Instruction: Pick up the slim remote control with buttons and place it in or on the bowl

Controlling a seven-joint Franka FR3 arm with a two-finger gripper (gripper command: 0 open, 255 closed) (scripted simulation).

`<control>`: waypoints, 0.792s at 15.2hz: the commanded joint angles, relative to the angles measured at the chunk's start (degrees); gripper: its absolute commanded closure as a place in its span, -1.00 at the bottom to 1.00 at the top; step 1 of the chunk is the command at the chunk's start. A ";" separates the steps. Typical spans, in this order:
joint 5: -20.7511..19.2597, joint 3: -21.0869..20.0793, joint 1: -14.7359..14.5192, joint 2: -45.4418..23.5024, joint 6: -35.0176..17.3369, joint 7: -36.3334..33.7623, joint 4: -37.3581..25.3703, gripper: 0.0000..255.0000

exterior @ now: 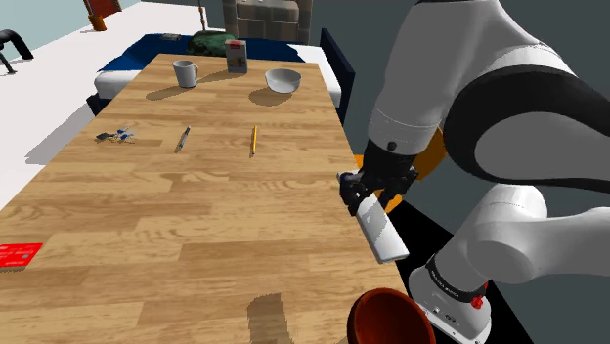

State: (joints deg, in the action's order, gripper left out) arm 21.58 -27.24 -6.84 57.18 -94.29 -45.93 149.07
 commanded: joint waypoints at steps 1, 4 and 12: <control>1.88 -1.58 -1.87 2.22 1.88 -2.56 0.04 1.00; 5.04 -4.31 -4.43 5.37 4.64 -6.44 -0.25 1.00; 13.71 -12.23 -9.92 10.52 10.66 -17.60 -4.06 1.00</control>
State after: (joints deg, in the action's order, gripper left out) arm 33.84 -38.51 -11.47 59.80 -84.49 -61.54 144.28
